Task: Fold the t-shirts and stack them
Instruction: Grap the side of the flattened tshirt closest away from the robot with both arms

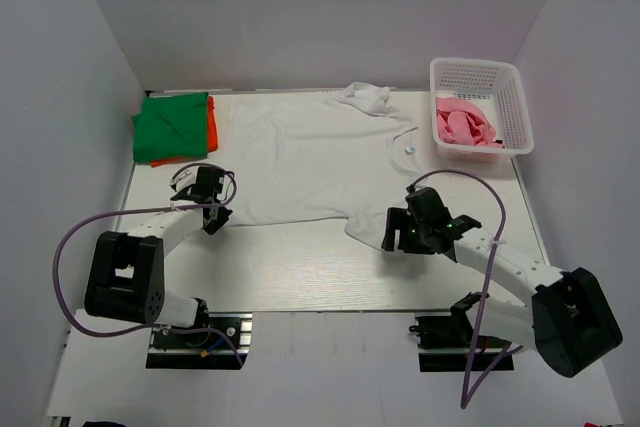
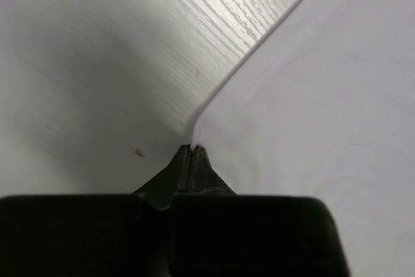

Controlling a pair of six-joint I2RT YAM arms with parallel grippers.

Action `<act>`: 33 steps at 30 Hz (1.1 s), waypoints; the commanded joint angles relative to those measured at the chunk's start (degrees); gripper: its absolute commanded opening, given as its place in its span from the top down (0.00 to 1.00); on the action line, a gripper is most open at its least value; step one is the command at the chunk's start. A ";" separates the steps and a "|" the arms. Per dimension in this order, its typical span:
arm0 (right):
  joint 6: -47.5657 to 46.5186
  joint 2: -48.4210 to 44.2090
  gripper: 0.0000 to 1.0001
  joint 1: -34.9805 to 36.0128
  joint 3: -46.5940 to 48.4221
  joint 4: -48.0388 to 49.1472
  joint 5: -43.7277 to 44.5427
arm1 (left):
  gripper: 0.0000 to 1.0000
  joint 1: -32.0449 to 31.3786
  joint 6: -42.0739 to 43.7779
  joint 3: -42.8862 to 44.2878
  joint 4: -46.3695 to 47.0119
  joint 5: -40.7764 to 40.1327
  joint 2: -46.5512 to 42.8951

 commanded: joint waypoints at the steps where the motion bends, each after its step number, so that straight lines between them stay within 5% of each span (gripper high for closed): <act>1: 2.71 1.95 0.21 0.39 -1.91 3.38 0.06 | 1.00 0.07 0.93 -0.89 -0.93 2.39 -2.05; 2: 3.58 2.82 0.36 0.22 -2.52 7.48 0.85 | 1.00 0.07 0.93 -0.89 -0.41 2.39 -2.57; 5: 5.44 4.32 0.59 0.39 -1.39 5.95 1.74 | 1.00 0.07 0.41 -0.89 -1.63 2.39 -2.57; 8: 5.70 2.57 1.00 0.30 -2.61 3.59 -0.10 | 1.00 0.07 -0.30 -0.36 -3.56 2.39 -2.05; 19: 6.05 -17.11 1.00 0.83 6.17 -22.70 -11.59 | 1.00 -0.98 -4.87 -1.06 -22.01 7.05 -17.31; 25: 6.76 -20.46 1.00 0.74 4.06 -21.05 -13.82 | 1.00 -0.98 -5.48 -2.56 -26.50 8.11 -22.96; 33: 7.37 -16.78 1.00 0.22 8.36 -11.55 -2.93 | 1.00 0.16 -6.10 -0.18 -21.94 6.96 -23.49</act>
